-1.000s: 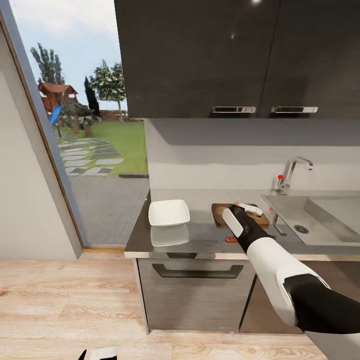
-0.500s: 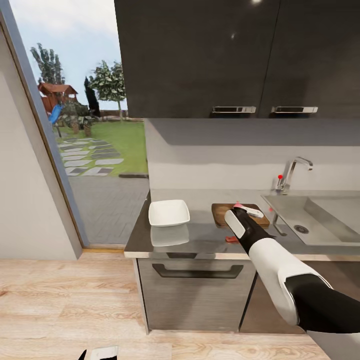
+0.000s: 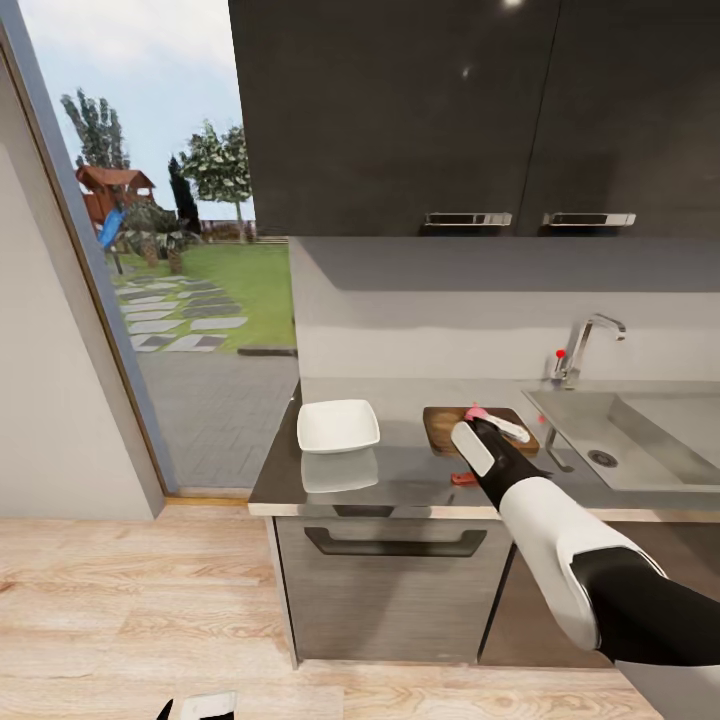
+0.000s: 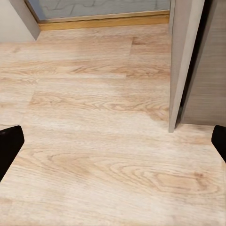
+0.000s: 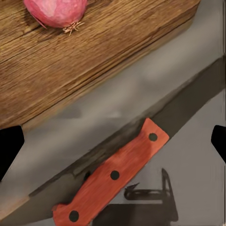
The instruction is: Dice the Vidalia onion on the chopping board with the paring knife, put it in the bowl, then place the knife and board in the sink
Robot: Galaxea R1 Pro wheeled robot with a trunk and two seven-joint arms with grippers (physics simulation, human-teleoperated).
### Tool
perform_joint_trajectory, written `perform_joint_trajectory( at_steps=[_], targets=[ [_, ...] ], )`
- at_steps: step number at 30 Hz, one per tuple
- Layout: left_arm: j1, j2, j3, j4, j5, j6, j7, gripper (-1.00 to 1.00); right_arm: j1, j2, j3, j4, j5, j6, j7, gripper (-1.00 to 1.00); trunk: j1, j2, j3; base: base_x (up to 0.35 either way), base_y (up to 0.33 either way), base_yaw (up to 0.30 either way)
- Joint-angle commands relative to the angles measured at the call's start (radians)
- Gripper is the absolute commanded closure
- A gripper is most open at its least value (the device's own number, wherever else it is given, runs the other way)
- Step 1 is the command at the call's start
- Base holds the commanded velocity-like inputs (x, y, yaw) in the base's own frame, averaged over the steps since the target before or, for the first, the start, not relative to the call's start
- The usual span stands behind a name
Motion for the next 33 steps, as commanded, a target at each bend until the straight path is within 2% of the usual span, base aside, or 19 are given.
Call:
perform_joint_trajectory(
  at_steps=[1,4,7,10,15,23,33],
  targets=[
    [-0.002,-0.001,-0.009,0.004,0.010,-0.006,0.001,-1.00,-0.001,-0.003,0.007,0.005,-0.007,0.006,-0.007,-1.00,0.000,-0.001,-0.001,0.000,0.000,0.000],
    [-0.002,-0.001,-0.009,0.004,0.010,-0.006,0.001,-1.00,-0.001,-0.010,0.007,0.017,-0.011,0.002,-0.007,-1.00,0.000,-0.001,-0.001,0.000,0.000,0.000],
    [-0.002,-0.002,-0.009,0.005,0.010,-0.006,0.001,-1.00,-0.001,-0.027,0.005,0.027,-0.052,0.001,-0.007,-1.00,0.000,-0.001,-0.001,0.000,0.000,0.000],
    [-0.002,-0.002,-0.009,0.005,0.010,-0.006,0.001,-1.00,-0.001,-0.044,0.006,0.029,-0.072,0.000,-0.007,-1.00,0.000,-0.001,-0.001,0.000,0.000,0.000],
    [-0.002,-0.002,-0.009,0.005,0.010,-0.006,0.001,-1.00,-0.001,-0.059,0.005,0.046,-0.085,-0.001,-0.007,-1.00,0.000,-0.001,-0.001,0.000,0.000,0.000],
    [-0.002,-0.002,-0.009,0.005,0.010,-0.006,0.001,-1.00,-0.001,-0.060,0.006,0.075,-0.088,-0.059,-0.007,-1.00,0.000,-0.001,-0.001,0.000,0.000,0.000],
    [-0.002,-0.002,-0.009,0.005,0.010,-0.006,0.001,-1.00,-0.001,-0.053,0.008,0.084,-0.090,-0.070,-0.005,-1.00,0.000,-0.001,-0.001,0.000,0.000,0.000]
  ],
)
